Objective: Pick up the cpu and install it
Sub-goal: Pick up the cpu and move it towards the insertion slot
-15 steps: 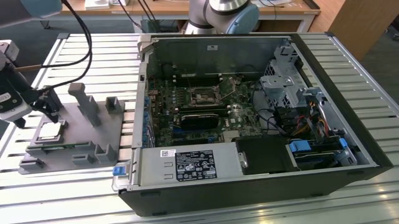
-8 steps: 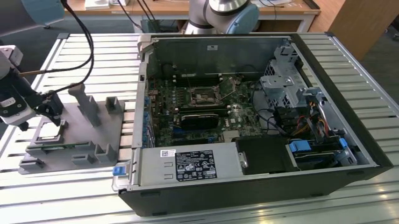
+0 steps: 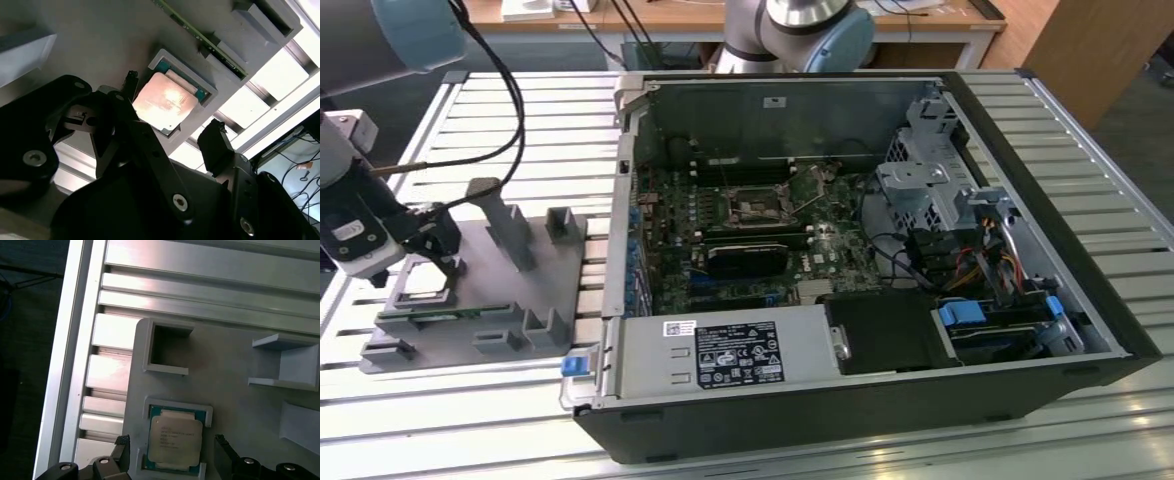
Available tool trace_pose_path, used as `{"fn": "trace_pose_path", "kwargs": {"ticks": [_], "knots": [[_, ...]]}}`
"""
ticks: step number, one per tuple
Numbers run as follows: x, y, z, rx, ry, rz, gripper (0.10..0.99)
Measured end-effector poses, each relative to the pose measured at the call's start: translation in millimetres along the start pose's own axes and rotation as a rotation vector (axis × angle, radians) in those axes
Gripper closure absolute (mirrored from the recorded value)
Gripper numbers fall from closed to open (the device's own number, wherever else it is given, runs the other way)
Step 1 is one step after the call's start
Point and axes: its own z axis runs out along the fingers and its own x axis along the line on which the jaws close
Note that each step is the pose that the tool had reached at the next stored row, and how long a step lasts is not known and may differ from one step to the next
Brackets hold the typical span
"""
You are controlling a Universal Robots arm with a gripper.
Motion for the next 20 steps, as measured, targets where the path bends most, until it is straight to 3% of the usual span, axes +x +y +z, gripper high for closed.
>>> {"fn": "trace_pose_path", "kwargs": {"ticks": [11, 14, 15, 20], "knots": [[-0.8, 0.0, 10.4, 0.000, -0.0002, 0.020, 0.325], [-1.4, 0.2, 11.2, 0.000, 0.0001, 0.021, 0.337], [-1.6, 0.2, 11.3, 0.000, 0.0001, 0.021, 0.408], [-1.8, 0.6, 10.2, 0.000, 0.0001, 0.021, 0.408]]}}
